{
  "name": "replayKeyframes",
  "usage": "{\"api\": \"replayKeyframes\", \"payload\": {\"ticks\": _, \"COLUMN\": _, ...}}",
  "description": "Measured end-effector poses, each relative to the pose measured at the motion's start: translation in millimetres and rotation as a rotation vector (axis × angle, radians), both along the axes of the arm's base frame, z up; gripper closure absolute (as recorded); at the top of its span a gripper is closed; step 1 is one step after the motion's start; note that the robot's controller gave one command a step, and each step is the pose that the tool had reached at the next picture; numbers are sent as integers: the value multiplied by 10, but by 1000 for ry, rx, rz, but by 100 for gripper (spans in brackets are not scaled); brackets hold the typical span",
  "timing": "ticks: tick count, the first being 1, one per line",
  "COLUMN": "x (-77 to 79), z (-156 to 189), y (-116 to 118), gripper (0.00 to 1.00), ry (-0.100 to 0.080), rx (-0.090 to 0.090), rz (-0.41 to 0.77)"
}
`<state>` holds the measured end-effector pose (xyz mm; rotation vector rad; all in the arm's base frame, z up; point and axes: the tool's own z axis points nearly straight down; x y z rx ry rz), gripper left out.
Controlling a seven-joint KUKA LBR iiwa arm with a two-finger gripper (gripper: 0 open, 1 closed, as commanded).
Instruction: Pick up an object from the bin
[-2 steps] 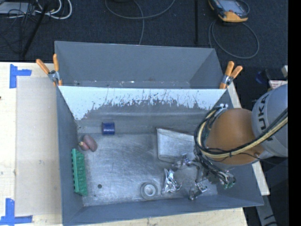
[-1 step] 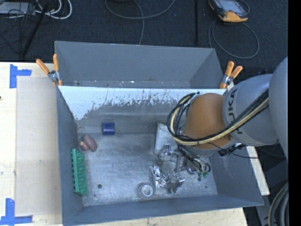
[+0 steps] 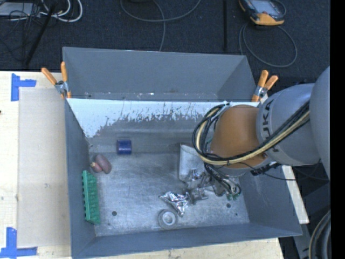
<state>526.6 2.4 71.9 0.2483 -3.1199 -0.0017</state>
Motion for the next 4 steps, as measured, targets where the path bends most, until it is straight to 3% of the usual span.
{"api": "replayKeyframes", "payload": {"ticks": 1, "x": 62, "z": 1009, "y": -20, "gripper": 100, "ry": -20, "rx": 0, "rz": -22}}
{"api": "replayKeyframes", "payload": {"ticks": 2, "x": 46, "z": 962, "y": -20, "gripper": 0, "ry": -12, "rx": 0, "rz": -20}}
{"api": "replayKeyframes", "payload": {"ticks": 3, "x": -464, "z": 98, "y": 38, "gripper": 0, "ry": -24, "rx": 0, "rz": 22}}
{"api": "replayKeyframes", "payload": {"ticks": 4, "x": -325, "z": -7, "y": 476, "gripper": 0, "ry": -14, "rx": 0, "rz": 15}}
